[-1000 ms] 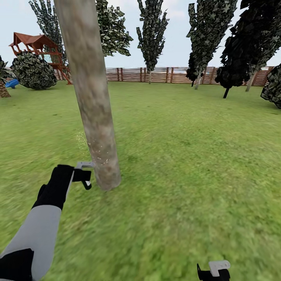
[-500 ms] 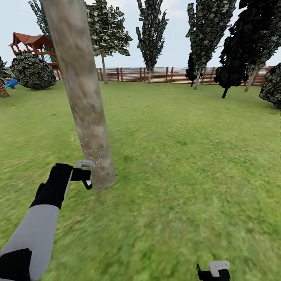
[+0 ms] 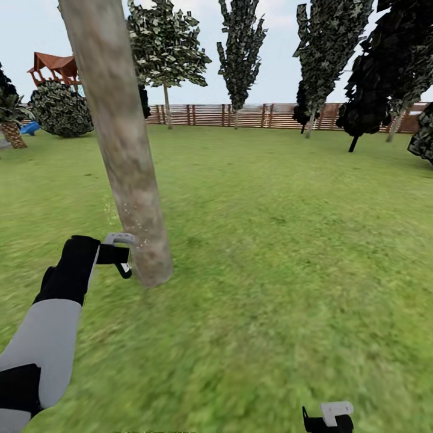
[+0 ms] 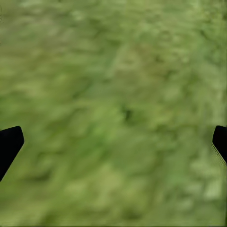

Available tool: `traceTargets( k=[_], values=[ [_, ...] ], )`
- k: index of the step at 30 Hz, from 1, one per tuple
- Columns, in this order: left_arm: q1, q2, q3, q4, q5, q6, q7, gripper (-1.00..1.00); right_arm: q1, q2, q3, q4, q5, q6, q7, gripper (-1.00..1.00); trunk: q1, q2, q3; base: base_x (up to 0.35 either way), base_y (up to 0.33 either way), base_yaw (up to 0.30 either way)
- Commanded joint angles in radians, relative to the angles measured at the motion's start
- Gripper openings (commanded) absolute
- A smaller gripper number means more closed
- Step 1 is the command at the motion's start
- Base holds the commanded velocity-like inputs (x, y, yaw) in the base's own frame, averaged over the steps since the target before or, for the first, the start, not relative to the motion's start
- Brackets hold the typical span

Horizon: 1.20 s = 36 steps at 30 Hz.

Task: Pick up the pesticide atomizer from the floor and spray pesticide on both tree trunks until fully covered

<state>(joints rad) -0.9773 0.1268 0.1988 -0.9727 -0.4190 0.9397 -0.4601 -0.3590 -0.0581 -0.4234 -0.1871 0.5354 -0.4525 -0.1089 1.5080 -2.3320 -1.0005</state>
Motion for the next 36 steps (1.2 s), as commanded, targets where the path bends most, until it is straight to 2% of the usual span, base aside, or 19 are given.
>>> traceTargets(
  k=[1, 3, 5, 10, 13, 17, 20, 27, 32, 34, 36],
  values=[
    [-0.002, 0.003, 0.003, 0.0, 0.003, 0.001, 0.0, -1.0, 0.0, 0.0, 0.0, 0.0, 0.0, 0.0, 0.0, 1.0, 0.0, 0.0, 0.0, 0.0, -0.273, 0.276],
    [-0.002, 0.004, 0.003, 0.0, 0.002, -0.001, 0.0, -1.0, 0.0, 0.0, 0.0, 0.001, 0.0, 0.0, 0.0, 1.0, 0.0, 0.0, 0.0, 0.0, -0.273, 0.277],
    [-0.002, -0.006, -0.001, -0.001, 0.002, -0.002, 0.0, -1.0, 0.0, 0.001, 0.0, 0.0, 0.0, 0.0, 0.0, 1.0, 0.0, 0.0, 0.0, 0.0, -0.273, 0.258],
    [-0.005, -0.013, -0.002, -0.002, 0.003, -0.004, 0.0, -1.0, 0.0, 0.001, 0.0, 0.001, 0.0, 0.0, 0.0, 1.0, 0.0, 0.0, 0.0, 0.133, -0.23, 0.059],
    [0.005, -0.007, -0.004, -0.057, 0.001, -0.015, -0.004, -1.0, 0.0, 0.001, 0.0, 0.001, 0.0, 0.0, 0.0, 1.0, 0.0, 0.0, 0.0, 0.146, -0.1, 0.003],
    [0.012, 0.003, -0.004, -0.068, 0.001, -0.094, -0.005, -1.0, 0.0, 0.001, 0.0, 0.002, 0.0, 0.0, 0.0, 1.0, 0.0, 0.0, 0.0, 0.014, -0.009, 0.0],
    [0.004, 0.002, -0.004, -0.057, -0.002, -0.121, -0.003, -1.0, 0.0, 0.001, 0.0, 0.002, 0.0, 0.0, 0.0, 1.0, 0.0, 0.0, 0.0, 0.001, -0.001, 0.0],
    [0.011, -0.002, -0.009, -0.053, -0.005, -0.124, -0.002, -1.0, 0.0, 0.001, 0.0, 0.001, 0.0, 0.0, 0.0, 1.0, 0.0, 0.0, 0.0, 0.0, 0.0, 0.003],
    [0.014, 0.002, -0.01, -0.056, -0.005, -0.123, -0.002, -1.0, 0.0, 0.001, 0.0, 0.0, 0.0, 0.0, 0.0, 1.0, 0.0, 0.0, 0.0, 0.031, 0.0, 0.206],
    [0.014, 0.001, -0.01, -0.053, -0.004, -0.11, -0.001, -1.0, 0.0, 0.002, 0.0, 0.0, 0.0, 0.0, 0.0, 1.0, 0.0, 0.0, 0.0, 0.221, -0.002, 0.27],
    [0.014, -0.001, -0.011, -0.052, -0.004, -0.068, 0.0, -1.0, 0.0, 0.002, 0.0, 0.0, 0.0, 0.0, 0.0, 1.0, 0.0, 0.0, 0.0, 0.284, -0.049, 0.274]
  ],
)
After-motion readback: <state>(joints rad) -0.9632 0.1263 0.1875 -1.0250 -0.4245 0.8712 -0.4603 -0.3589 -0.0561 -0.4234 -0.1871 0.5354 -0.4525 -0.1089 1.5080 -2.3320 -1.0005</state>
